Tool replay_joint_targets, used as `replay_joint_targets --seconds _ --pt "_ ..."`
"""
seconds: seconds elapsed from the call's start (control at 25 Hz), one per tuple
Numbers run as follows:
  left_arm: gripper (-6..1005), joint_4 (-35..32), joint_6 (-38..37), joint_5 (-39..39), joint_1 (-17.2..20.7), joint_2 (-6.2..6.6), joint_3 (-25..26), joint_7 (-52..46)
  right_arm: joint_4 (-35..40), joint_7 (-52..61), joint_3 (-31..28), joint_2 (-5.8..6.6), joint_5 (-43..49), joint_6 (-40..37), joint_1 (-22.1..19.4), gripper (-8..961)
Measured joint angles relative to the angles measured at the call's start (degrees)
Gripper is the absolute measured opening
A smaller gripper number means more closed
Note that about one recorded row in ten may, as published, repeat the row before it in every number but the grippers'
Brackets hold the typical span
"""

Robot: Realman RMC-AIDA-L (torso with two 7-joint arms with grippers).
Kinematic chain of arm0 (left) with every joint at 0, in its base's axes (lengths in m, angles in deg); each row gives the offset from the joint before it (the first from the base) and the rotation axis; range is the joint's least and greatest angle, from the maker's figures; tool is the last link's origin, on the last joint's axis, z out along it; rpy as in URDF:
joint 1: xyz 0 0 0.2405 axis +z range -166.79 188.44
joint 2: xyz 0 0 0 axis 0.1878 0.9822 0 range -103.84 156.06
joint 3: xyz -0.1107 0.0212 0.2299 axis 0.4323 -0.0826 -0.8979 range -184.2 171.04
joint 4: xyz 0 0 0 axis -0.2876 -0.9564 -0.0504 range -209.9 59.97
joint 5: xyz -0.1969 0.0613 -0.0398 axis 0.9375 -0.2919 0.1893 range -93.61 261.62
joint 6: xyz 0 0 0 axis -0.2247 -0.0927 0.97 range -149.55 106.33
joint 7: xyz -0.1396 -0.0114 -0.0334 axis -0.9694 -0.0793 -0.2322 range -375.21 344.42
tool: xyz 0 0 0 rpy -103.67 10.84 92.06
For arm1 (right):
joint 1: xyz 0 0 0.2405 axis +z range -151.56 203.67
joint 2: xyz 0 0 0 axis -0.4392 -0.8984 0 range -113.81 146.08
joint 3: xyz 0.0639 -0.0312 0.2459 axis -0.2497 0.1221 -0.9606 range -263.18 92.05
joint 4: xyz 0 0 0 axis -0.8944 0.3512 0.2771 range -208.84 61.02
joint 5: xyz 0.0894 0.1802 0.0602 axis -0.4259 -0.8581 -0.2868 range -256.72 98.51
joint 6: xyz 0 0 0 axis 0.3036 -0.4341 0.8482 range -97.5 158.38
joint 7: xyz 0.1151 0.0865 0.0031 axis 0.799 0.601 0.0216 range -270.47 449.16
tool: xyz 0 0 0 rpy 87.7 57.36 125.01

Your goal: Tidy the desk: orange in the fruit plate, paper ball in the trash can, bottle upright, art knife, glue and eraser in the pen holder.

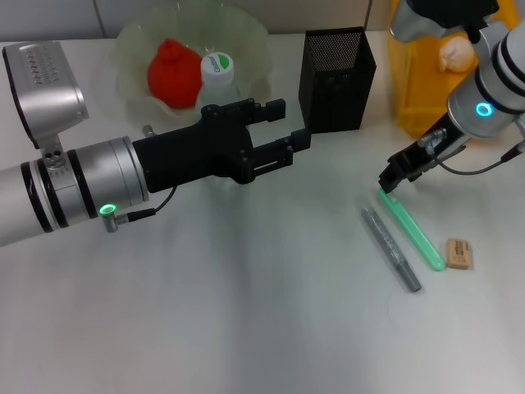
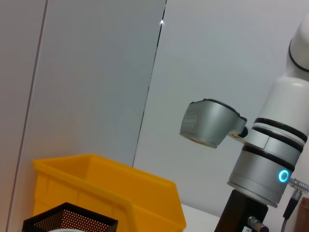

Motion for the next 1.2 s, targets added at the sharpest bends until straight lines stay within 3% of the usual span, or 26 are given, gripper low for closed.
replay_joint_targets --seconds 1.2 --pt "605 0.6 0.0 0.0 -0.1 0.0 0.1 0.0 -6.1 -0.2 1.3 -0.34 -0.7 3.4 2.2 427"
